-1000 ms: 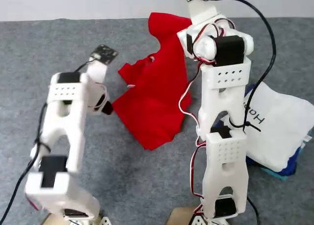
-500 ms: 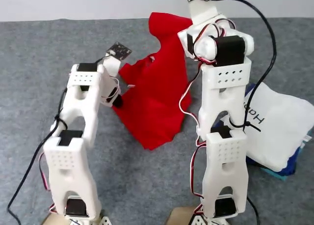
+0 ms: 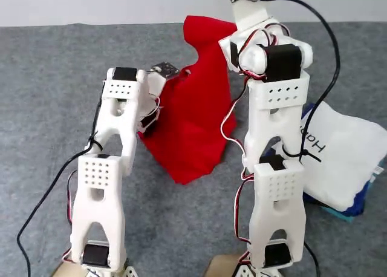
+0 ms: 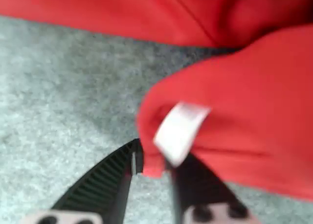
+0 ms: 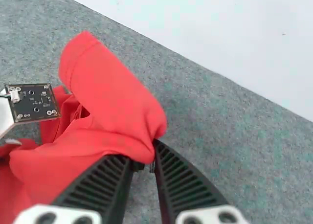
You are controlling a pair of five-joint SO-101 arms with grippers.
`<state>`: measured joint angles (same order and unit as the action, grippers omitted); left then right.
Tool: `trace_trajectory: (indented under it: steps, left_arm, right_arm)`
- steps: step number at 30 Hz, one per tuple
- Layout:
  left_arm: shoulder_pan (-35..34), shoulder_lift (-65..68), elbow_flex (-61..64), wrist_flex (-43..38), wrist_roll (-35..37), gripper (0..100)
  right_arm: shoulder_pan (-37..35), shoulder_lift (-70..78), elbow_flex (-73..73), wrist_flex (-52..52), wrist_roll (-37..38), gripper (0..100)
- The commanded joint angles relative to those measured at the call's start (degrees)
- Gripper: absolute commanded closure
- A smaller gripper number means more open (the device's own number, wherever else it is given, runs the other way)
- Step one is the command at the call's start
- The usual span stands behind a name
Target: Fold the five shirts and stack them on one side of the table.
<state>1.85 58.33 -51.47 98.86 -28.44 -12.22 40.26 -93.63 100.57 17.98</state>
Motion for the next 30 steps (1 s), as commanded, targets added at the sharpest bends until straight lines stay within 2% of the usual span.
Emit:
trace_trajectory:
  steps: [1,5,10,16,21,26,30]
  left_arm:
    - [-2.4,-1.8,-5.5,1.8,3.0,100]
    - [-4.0,-10.4,-5.7,1.8,3.5,100]
    - [-6.6,-25.1,-0.1,1.8,3.6,100]
    - [-12.1,-41.9,2.5,0.9,3.6,100]
    - [-17.7,-49.1,-4.7,-2.6,3.6,100]
    - [-22.9,-49.9,-14.9,-5.3,3.7,100]
    - [-25.2,-50.1,-20.0,-4.8,3.7,100]
  right_arm:
    - [1.0,-0.4,-2.6,2.1,-0.1,98.8]
    - [1.5,-0.4,-2.6,2.0,-0.4,98.8]
    - [4.3,-0.6,-2.6,1.9,-0.7,98.8]
    - [8.1,-0.4,-2.5,-0.7,-5.4,98.8]
    - [8.0,-0.4,-2.5,-7.5,-7.1,98.8]
    - [7.3,-0.7,-2.5,-13.0,-9.9,98.8]
    - [5.5,-1.3,-2.6,-13.4,-10.3,98.8]
